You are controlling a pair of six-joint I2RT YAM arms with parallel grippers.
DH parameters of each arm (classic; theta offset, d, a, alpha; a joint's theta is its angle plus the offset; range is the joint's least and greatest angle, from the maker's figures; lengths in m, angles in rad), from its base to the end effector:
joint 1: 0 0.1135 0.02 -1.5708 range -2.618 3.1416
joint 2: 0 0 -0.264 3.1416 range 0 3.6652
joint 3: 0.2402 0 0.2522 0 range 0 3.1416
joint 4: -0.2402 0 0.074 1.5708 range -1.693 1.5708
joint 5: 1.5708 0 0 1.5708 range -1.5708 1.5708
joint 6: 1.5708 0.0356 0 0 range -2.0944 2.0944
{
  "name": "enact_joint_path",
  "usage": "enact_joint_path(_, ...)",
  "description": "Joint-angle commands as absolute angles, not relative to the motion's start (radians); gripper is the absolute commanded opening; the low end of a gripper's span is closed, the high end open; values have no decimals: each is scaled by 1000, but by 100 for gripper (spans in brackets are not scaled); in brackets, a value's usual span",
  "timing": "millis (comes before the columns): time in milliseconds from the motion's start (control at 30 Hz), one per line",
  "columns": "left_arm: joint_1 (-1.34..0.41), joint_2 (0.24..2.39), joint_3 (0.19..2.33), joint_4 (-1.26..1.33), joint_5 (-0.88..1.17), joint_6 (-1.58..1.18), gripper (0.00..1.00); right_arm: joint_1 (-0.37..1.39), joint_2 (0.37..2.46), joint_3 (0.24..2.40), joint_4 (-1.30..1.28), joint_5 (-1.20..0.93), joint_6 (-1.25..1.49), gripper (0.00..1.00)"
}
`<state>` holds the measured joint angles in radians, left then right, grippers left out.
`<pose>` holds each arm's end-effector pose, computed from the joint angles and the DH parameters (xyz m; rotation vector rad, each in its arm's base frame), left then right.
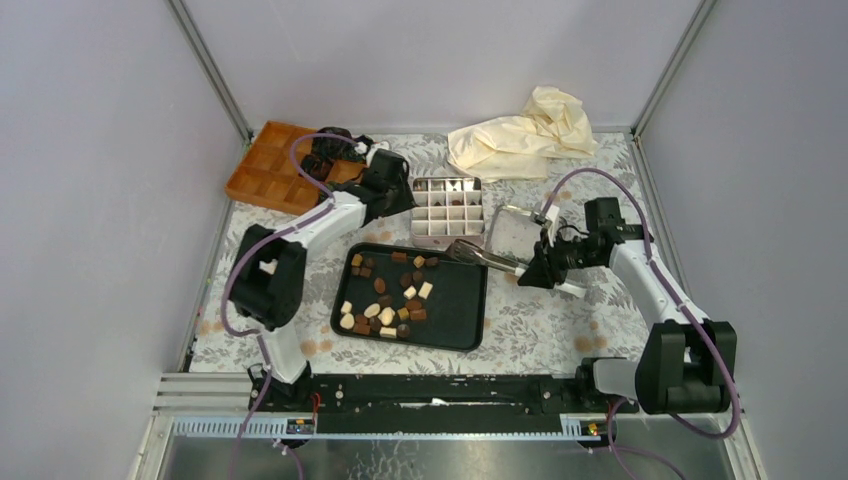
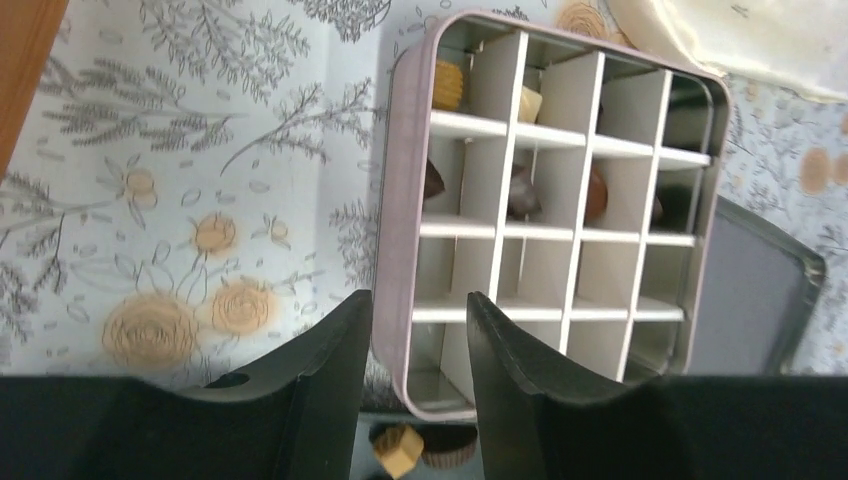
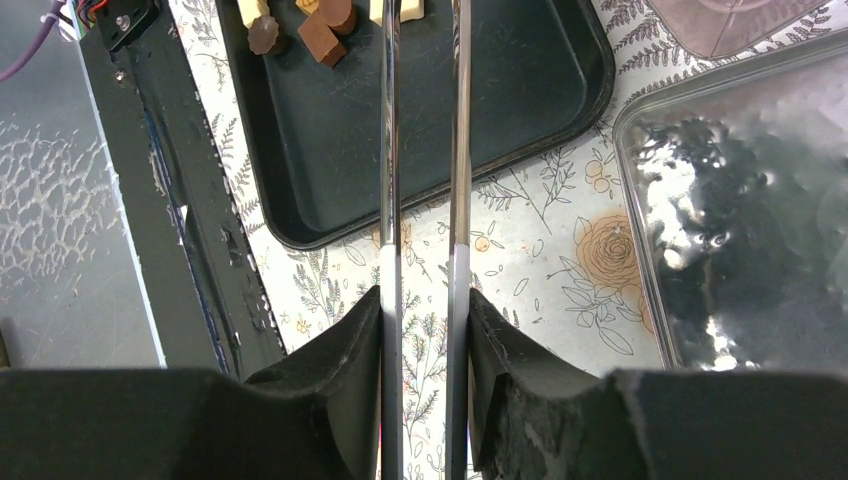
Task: Pack the chocolate
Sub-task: Adjust the packing box at the center of the board.
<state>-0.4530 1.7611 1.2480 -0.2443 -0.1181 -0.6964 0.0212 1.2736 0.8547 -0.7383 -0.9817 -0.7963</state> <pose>0.3545 -0.1679 0.2296 -0.3465 2.3377 -0.4359 0.2279 0.0344 0.2352 -1.1230 1.9595 0.9327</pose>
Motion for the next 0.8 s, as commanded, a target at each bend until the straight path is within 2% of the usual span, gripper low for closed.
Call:
enact_joint_path(0, -456, 1879, 1418, -402, -177, -601, 46, 6, 1233, 850, -707, -1039, -778, 0)
enact_joint_path(167, -458, 2002, 1574, -485, -198, -545, 44, 6, 1230, 844, -703, -1042, -775, 0)
enact_joint_path(467, -459, 2148, 1730, -566, -238, -505, 36, 7, 1226, 839, -703, -1046, -778, 0)
enact_joint_path(767, -459, 2210, 1804, -595, -239, -499, 21, -24, 1223, 839, -703, -1051, -778, 0)
